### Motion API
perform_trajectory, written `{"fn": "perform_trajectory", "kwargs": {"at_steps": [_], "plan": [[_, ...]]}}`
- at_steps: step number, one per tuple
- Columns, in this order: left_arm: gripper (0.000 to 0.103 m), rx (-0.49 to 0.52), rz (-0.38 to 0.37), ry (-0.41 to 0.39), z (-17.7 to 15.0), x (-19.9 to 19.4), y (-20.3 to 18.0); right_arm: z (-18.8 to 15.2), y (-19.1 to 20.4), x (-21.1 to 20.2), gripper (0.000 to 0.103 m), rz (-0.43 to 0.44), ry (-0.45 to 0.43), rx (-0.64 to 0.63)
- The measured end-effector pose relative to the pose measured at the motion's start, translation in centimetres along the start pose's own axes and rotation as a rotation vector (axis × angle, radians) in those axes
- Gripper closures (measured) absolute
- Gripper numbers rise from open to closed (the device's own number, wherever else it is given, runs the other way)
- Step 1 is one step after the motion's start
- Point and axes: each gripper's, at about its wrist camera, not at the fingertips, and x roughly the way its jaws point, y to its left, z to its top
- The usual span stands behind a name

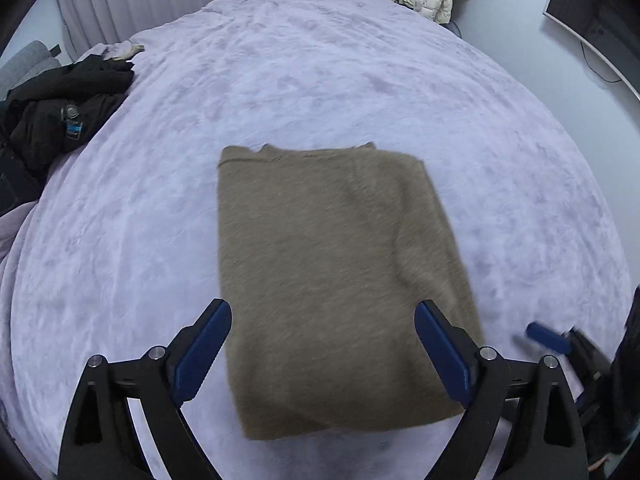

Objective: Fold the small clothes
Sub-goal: 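Move the right gripper to the other side edge of the sweater, then grasp the other side edge with the right gripper and fold it over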

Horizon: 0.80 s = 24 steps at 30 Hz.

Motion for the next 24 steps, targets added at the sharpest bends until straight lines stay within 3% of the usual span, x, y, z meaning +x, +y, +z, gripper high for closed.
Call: {"fn": "perform_trajectory", "kwargs": {"at_steps": [4, 9, 13, 17, 18, 19, 20, 21, 24], "plan": [[0.009, -0.062, 0.066, -0.008, -3.7, 1.3, 4.0, 1.8, 0.4, 0.1, 0.0, 0.094, 0.004, 0.018], [0.009, -0.151, -0.002, -0.009, -7.7, 2.8, 7.7, 3.3, 2.0, 2.4, 0.0, 0.21, 0.105, 0.06], [0.009, -0.109, -0.093, -0.033, -10.2, 2.5, 7.1, 3.3, 3.0, 4.5, 0.0, 0.202, 0.151, 0.083], [0.009, -0.003, -0.085, -0.011, -11.1, 3.9, 4.8, 3.2, 3.8, 6.5, 0.003, 0.194, 0.177, 0.105], [0.009, 0.011, -0.095, -0.005, -11.0, 4.4, 4.4, 3.2, 4.1, 7.3, 0.02, 0.187, 0.187, 0.105], [0.009, 0.015, -0.101, 0.002, -10.9, 4.7, 4.2, 3.1, 4.2, 8.0, 0.062, 0.178, 0.215, 0.102], [0.009, 0.007, -0.097, 0.009, -10.8, 5.0, 4.3, 3.0, 4.2, 8.8, 0.081, 0.168, 0.258, 0.105], [0.009, -0.01, -0.098, 0.009, -10.6, 4.9, 4.5, 2.9, 4.0, 9.2, 0.086, 0.162, 0.287, 0.123], [0.009, -0.046, -0.204, -0.038, -10.8, 3.9, 5.5, 3.4, 3.9, 6.5, 0.09, 0.147, 0.182, 0.099]]}}
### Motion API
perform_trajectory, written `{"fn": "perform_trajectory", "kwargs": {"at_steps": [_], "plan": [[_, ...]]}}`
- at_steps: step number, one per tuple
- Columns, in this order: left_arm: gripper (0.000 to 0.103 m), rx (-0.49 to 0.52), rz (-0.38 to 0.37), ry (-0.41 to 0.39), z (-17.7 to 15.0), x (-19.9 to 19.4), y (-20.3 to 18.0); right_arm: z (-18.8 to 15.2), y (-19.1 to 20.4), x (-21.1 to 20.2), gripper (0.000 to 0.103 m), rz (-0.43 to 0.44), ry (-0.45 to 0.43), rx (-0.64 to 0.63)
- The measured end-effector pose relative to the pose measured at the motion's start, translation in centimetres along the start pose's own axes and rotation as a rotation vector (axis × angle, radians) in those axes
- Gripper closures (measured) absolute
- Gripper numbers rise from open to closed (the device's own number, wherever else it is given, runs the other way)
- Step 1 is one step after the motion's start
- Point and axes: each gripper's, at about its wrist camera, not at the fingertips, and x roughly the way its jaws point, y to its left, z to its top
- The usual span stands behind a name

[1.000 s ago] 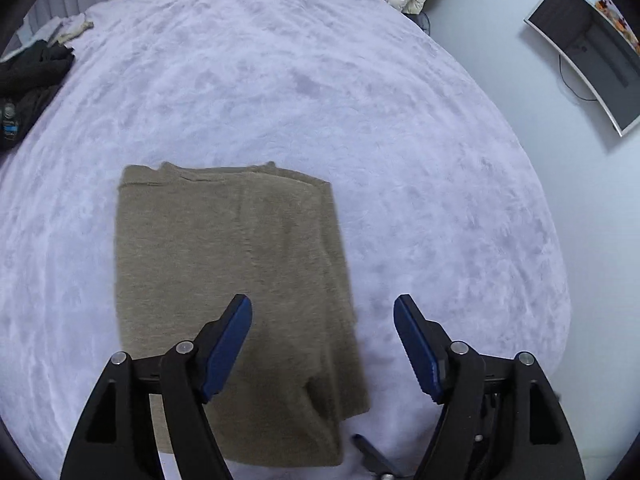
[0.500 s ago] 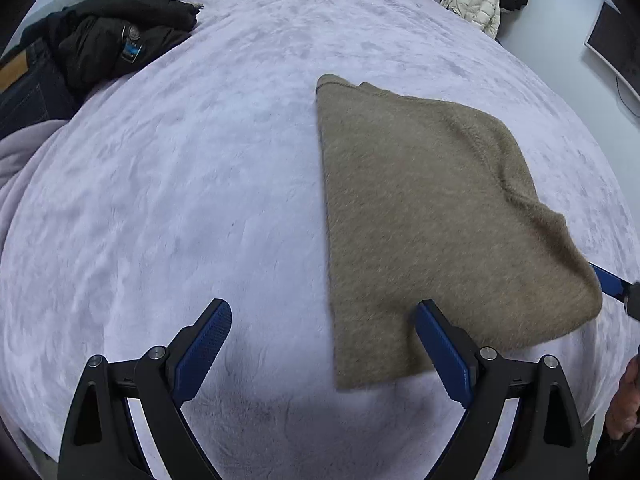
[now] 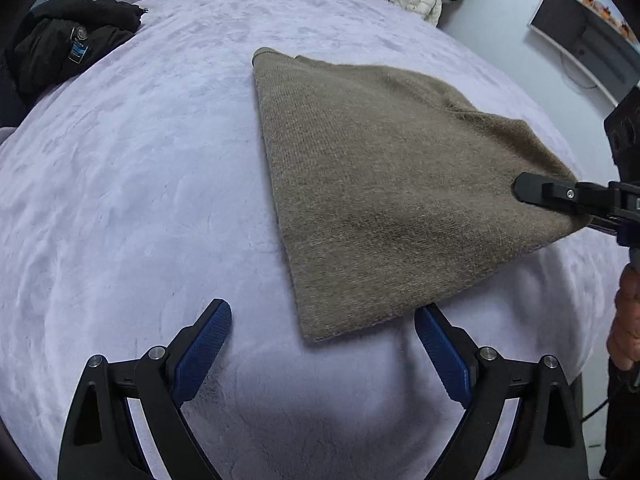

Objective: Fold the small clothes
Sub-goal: 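Grasp the other side edge with the right gripper and fold it over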

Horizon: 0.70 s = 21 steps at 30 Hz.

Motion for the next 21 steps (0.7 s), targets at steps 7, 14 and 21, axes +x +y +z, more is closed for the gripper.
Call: {"fn": "perform_trajectory", "kwargs": {"at_steps": [7, 14, 21], "plan": [[0.009, -0.002, -0.026, 0.053, -0.1, 1.2, 0.7, -1.2, -3.2, 2.0, 0.09, -0.075, 0.07, 0.017], [0.009, 0.025, -0.02, -0.008, 3.0, -0.7, 0.1, 0.1, -4.6, -0.8, 0.038, 0.022, 0.011, 0.108], [0.009, -0.004, -0.021, 0.054, 6.8, 3.3, -1.4, 5.6, -5.2, 0.5, 0.028, 0.073, -0.012, 0.147]]}}
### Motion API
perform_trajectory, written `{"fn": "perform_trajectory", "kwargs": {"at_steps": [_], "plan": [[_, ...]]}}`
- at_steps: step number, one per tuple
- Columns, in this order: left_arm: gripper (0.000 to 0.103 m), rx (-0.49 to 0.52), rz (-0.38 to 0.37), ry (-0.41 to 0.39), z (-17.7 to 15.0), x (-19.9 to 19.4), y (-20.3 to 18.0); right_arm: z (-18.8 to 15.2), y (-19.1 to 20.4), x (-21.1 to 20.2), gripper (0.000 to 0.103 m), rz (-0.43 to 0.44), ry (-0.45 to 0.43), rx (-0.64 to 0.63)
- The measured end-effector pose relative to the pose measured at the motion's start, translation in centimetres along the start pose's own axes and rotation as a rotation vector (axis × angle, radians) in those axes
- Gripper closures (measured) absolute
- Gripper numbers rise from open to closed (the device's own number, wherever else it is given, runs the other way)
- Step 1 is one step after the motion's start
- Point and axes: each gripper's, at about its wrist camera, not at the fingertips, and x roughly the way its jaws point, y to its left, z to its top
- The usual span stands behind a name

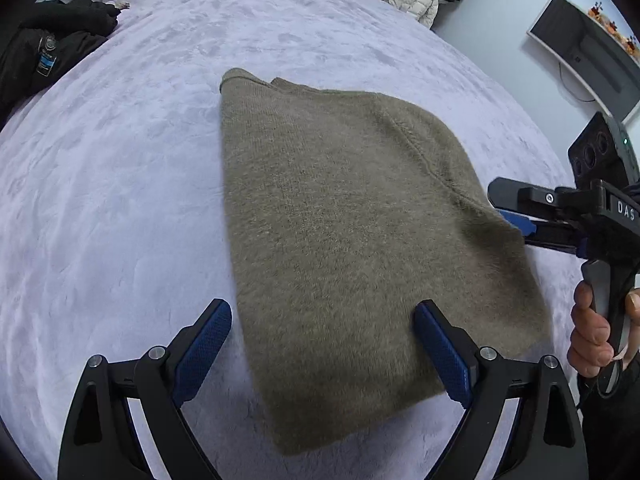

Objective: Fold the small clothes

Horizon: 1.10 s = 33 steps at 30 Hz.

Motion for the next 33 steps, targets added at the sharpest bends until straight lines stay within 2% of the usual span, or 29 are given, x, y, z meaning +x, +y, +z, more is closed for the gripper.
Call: {"fn": "perform_trajectory", "kwargs": {"at_steps": [1, 2, 3, 4, 5, 7, 9, 11, 13, 15, 17, 18, 20, 22, 24, 25, 26, 27, 28, 30, 33], "plan": [[0.009, 0.0, 0.008, 0.011, 0.2, 0.7, -0.3, 0.6, 0.1, 0.7, 0.029, -0.022, 0.005, 0.0], [0.004, -0.008, 0.015, 0.012, 0.3, 1.1, -0.4, 1.2, 0.1, 1.4, 0.03, -0.035, 0.01, -0.014], [0.002, -0.021, 0.006, 0.011, 0.4, 1.4, -0.5, 1.5, 0.3, 1.7, 0.039, -0.045, 0.01, -0.034], [0.002, -0.036, 0.003, 0.011, 0.5, 1.6, -0.5, 1.8, 0.7, 2.2, 0.065, -0.074, 0.011, -0.067], [0.002, -0.045, 0.006, 0.011, 0.6, 1.6, -0.7, 2.0, 0.9, 2.4, 0.08, -0.103, 0.027, -0.096], [0.002, -0.044, 0.008, 0.004, 0.7, 1.4, -1.2, 2.2, 1.6, 2.1, 0.084, -0.123, 0.022, -0.143], [0.002, -0.043, 0.003, 0.002, 1.0, 1.2, -1.9, 2.3, 3.4, 0.8, 0.085, -0.166, -0.03, -0.243], [0.002, -0.034, -0.008, -0.009, 1.2, 1.0, -2.6, 2.5, 4.1, -0.8, 0.085, -0.172, -0.072, -0.281], [0.002, 0.01, 0.031, -0.013, 1.2, 1.4, -3.5, 3.0, 3.5, -1.7, 0.085, -0.175, -0.1, -0.281], [0.002, 0.046, 0.079, 0.013, 1.1, 2.5, -3.7, 3.6, 1.4, -0.2, 0.085, -0.183, -0.037, -0.232], [0.001, 0.037, 0.059, 0.03, 1.1, 2.7, -3.1, 3.2, 0.0, 1.8, 0.077, -0.227, 0.036, -0.213], [0.001, 0.014, 0.036, 0.037, 1.1, 2.2, -2.5, 3.0, -0.5, 1.9, 0.076, -0.217, 0.035, -0.2], [0.001, -0.03, 0.013, 0.003, 1.5, 0.4, -1.5, 2.9, -0.9, 0.4, 0.075, -0.185, -0.005, -0.161], [0.001, -0.054, -0.036, -0.058, 2.4, -1.8, -0.9, 3.1, -0.4, -2.1, 0.074, -0.199, -0.092, -0.16], [0.001, -0.066, -0.095, -0.111, 3.6, -3.2, -1.0, 3.5, 1.5, -4.3, 0.072, -0.222, -0.19, -0.233], [0.001, -0.06, -0.124, -0.123, 4.3, -3.3, -1.3, 3.8, 2.7, -4.5, 0.07, -0.231, -0.205, -0.279], [0.001, -0.047, -0.15, -0.12, 5.0, -3.0, -1.7, 4.1, 4.0, -4.2, 0.067, -0.235, -0.195, -0.334], [0.001, -0.035, -0.163, -0.109, 5.5, -2.3, -2.0, 4.4, 5.2, -3.2, 0.048, -0.24, -0.159, -0.392], [0.001, -0.03, -0.165, -0.089, 5.9, -1.3, -2.1, 4.6, 6.1, -1.7, 0.023, -0.257, -0.119, -0.438], [0.001, -0.028, -0.136, -0.019, 6.5, 1.7, -2.2, 5.4, 6.3, 1.3, 0.019, -0.326, -0.081, -0.478], [0.001, 0.032, -0.062, -0.013, 6.1, 3.5, -2.4, 6.7, 3.3, 4.9, 0.02, -0.398, 0.021, -0.448]]}}
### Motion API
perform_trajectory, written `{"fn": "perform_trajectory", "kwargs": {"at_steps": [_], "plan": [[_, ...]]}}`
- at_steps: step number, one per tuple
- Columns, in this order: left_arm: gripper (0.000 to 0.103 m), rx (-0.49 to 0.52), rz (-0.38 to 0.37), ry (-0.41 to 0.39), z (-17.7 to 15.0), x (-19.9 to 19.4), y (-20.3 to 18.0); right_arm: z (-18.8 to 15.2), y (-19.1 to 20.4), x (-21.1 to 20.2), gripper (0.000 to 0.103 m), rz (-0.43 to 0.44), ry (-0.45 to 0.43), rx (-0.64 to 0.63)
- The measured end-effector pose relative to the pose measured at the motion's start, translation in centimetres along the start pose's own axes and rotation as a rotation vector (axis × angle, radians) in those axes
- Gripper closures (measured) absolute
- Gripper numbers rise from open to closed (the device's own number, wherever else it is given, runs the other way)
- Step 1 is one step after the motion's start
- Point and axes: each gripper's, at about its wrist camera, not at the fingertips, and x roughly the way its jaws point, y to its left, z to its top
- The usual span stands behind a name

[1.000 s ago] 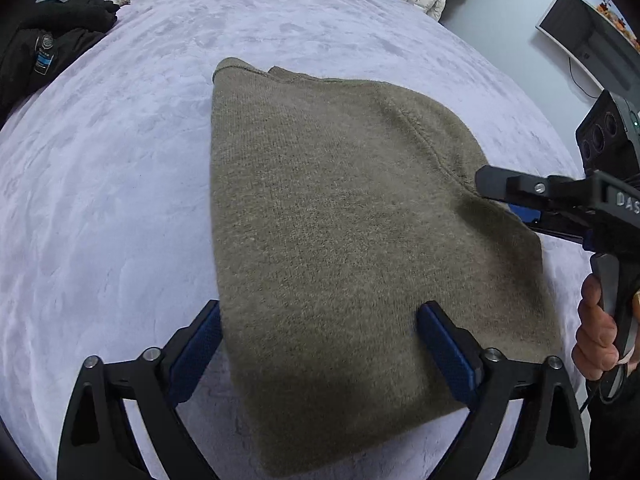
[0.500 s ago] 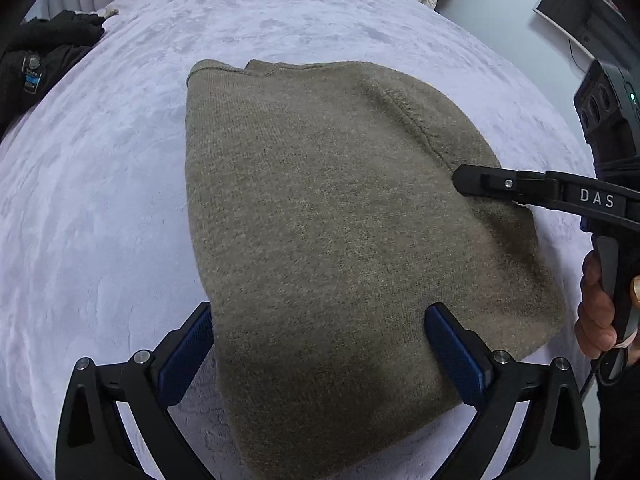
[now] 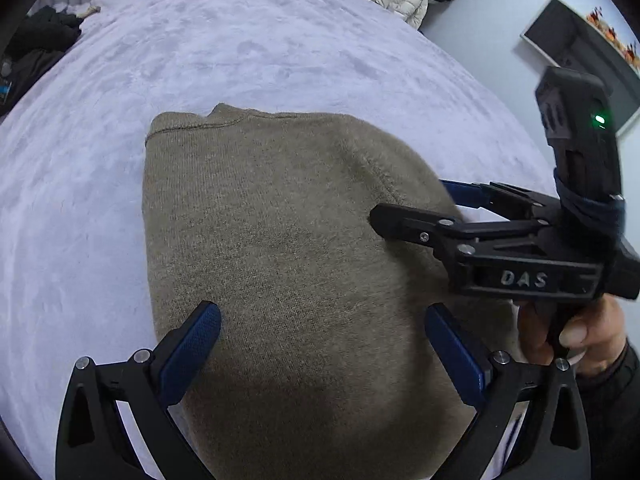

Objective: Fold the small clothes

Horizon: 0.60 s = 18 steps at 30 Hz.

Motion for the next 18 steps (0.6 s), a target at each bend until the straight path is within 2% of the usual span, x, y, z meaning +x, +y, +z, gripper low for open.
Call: {"fn": "perform_trajectory", "kwargs": {"at_steps": [2, 3, 5, 7, 9, 11, 12, 14, 17, 18], "plan": [[0.001, 0.046, 0.002, -0.007, -0.8, -0.1, -0.3, -1.0, -1.8, 2.0, 0.02, 0.01, 0.055, 0.028], [0.001, 0.07, 0.016, -0.005, -1.0, -0.5, -0.6, -1.6, -2.7, 2.2, 0.02, 0.051, 0.047, 0.055], [0.001, 0.086, 0.014, -0.017, -0.7, -2.1, -0.9, -1.6, -2.9, 1.1, 0.021, 0.044, 0.027, 0.07], [0.001, 0.071, -0.029, -0.066, 0.6, -3.9, -0.4, -1.0, -2.3, -1.1, 0.02, 0.005, -0.034, 0.059], [0.001, 0.041, 0.0, -0.097, 2.3, -4.4, 0.4, 0.1, -0.9, -3.5, 0.02, -0.019, -0.127, -0.014], [0.001, -0.012, 0.0, -0.072, 4.1, -3.3, 1.8, 1.3, 1.0, -4.1, 0.02, -0.031, -0.148, -0.105], [0.001, -0.051, -0.004, -0.047, 4.8, -2.3, 2.8, 1.7, 1.7, -3.7, 0.02, -0.022, -0.138, -0.139], [0.001, -0.131, 0.003, -0.004, 4.9, -0.7, 4.8, 2.3, 2.4, -2.0, 0.029, 0.023, -0.086, -0.163], [0.001, -0.21, 0.04, 0.053, 3.6, 1.4, 6.8, 2.3, 0.0, 1.7, 0.029, 0.135, 0.024, -0.056], [0.001, -0.226, 0.052, 0.079, 3.0, 2.1, 7.5, 2.0, -1.3, 2.7, 0.029, 0.145, 0.039, -0.012]]}}
